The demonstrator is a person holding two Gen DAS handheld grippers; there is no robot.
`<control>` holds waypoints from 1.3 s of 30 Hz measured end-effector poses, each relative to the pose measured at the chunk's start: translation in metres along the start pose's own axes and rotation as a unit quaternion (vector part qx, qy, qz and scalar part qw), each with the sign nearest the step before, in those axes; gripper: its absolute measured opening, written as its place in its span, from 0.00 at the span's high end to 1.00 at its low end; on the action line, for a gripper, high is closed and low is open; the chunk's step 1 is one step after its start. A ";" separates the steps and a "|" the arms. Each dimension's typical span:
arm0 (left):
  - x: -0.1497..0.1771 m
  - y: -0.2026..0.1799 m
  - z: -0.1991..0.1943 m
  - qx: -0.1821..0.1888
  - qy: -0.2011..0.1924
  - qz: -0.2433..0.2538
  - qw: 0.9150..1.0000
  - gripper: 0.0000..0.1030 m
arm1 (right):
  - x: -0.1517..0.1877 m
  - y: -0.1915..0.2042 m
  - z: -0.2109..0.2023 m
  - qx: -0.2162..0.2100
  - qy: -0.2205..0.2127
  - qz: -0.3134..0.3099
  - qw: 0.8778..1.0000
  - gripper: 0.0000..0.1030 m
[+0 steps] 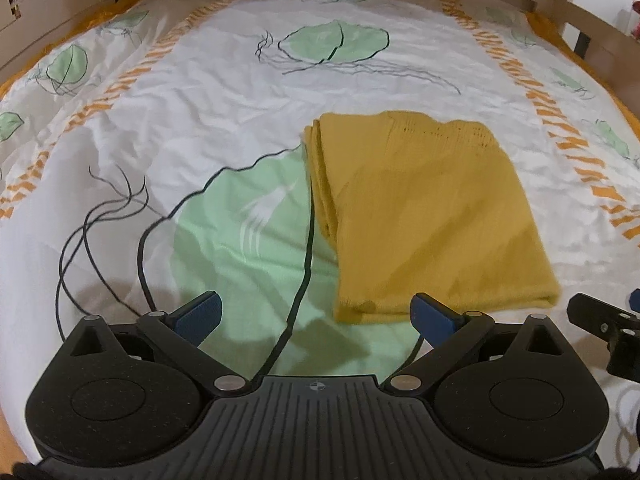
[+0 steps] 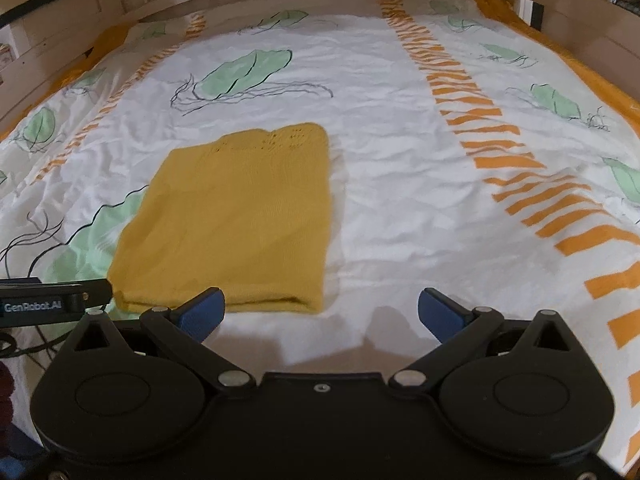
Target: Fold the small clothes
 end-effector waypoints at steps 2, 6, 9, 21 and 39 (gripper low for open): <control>0.002 0.001 0.000 0.001 0.003 -0.002 1.000 0.01 | 0.002 0.002 0.000 -0.004 0.003 0.000 1.000 0.00; 0.004 0.003 0.000 0.001 0.007 -0.004 1.000 0.01 | 0.003 0.005 0.003 -0.008 0.008 0.001 1.000 0.00; 0.004 0.005 0.000 0.000 0.008 -0.006 1.000 0.01 | 0.003 0.006 0.005 -0.009 0.011 0.000 1.000 0.00; 0.002 0.009 -0.002 0.002 0.006 -0.006 1.000 0.01 | 0.001 0.009 0.008 -0.010 0.015 -0.004 1.000 0.00; 0.002 0.011 0.002 0.001 0.014 -0.005 1.000 0.01 | -0.001 0.011 0.012 -0.014 0.018 -0.005 1.000 0.00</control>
Point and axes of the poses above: each gripper's, at about its wrist camera, not at the fingertips, and z roughly the way its jaws point, y to its left, x to its underside, the point moved 5 cm from there along z, roughly the way its jaws point, and after that the axes turned 15 degrees about -y, right-handed, at the moved point
